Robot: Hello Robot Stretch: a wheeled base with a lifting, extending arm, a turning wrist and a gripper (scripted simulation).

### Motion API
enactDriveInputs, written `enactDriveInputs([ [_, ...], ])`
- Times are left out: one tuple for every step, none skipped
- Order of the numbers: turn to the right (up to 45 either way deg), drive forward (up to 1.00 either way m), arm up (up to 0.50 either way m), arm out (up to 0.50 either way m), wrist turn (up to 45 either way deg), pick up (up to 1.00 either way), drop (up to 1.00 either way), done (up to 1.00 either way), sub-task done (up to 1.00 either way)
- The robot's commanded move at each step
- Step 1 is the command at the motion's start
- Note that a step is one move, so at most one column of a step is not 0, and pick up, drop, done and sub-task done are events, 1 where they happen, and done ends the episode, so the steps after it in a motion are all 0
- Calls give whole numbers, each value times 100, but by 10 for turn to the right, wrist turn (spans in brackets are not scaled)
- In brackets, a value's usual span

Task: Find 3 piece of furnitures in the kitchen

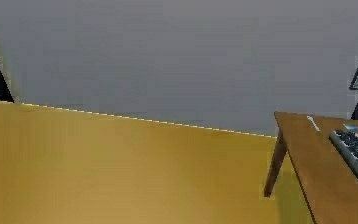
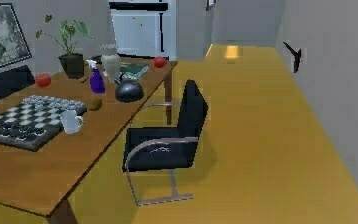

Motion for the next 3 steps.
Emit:
enactDriveInputs([
  [-450,0,0,0,0,0,0,0,0],
  [-120,0,0,0,0,0,0,0,0],
  [0,45,0,0,0,0,0,0,0],
])
